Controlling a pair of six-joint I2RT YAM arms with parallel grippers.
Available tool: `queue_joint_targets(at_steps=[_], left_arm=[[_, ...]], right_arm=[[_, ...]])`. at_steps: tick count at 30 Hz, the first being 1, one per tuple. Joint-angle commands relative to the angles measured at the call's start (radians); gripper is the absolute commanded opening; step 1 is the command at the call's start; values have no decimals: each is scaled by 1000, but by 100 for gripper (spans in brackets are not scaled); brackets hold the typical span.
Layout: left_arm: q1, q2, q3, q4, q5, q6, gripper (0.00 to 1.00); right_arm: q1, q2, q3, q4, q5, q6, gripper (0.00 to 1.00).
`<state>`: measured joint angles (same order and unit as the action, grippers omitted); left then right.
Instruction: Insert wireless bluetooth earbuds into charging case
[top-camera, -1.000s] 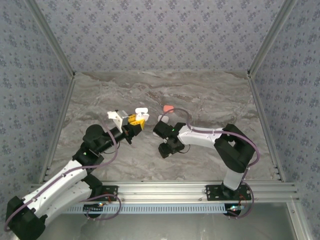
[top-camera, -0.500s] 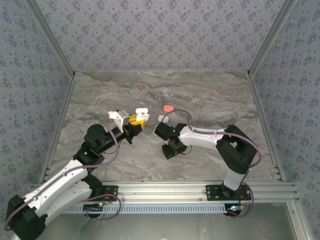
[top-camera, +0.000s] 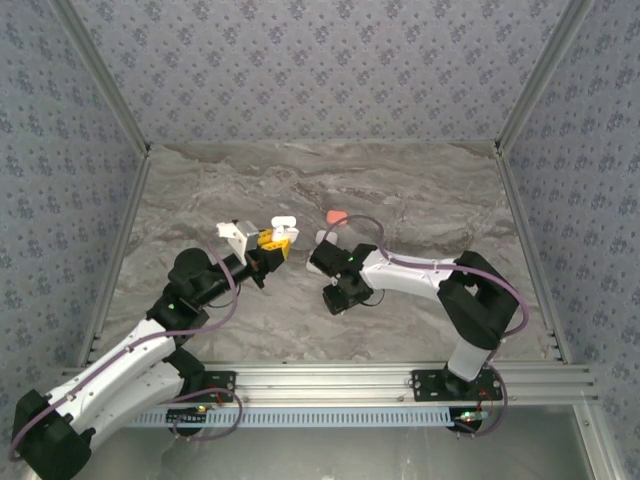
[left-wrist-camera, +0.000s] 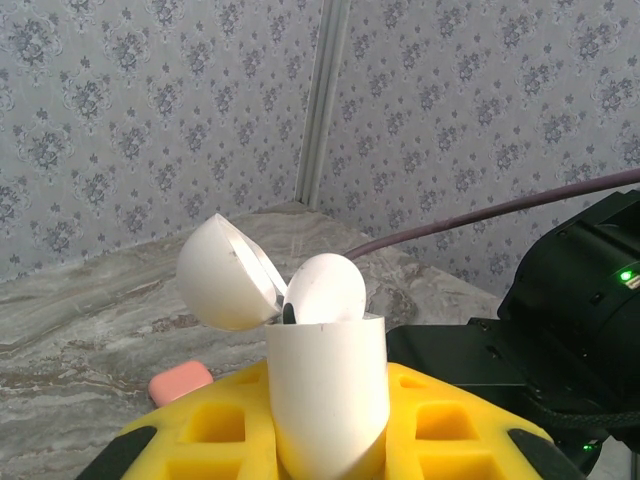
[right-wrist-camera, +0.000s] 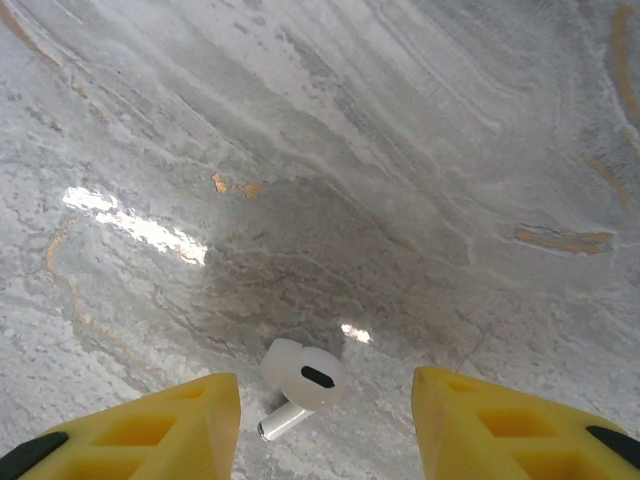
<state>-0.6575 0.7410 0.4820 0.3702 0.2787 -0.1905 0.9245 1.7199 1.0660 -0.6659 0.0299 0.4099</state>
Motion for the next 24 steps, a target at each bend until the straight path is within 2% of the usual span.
queue_joint_targets(at_steps=[1,14,24], left_arm=[[-5,-13,7,25,-6,14,0],[-5,-2,15,24,-6,16,0],[-5,25,21,49,3,3,0]], right_arm=[[0,31,12,13,-24,-9,49],[3,60,13,19,-27,-17,30],[-8,-85,14,-10,48,-98,29]])
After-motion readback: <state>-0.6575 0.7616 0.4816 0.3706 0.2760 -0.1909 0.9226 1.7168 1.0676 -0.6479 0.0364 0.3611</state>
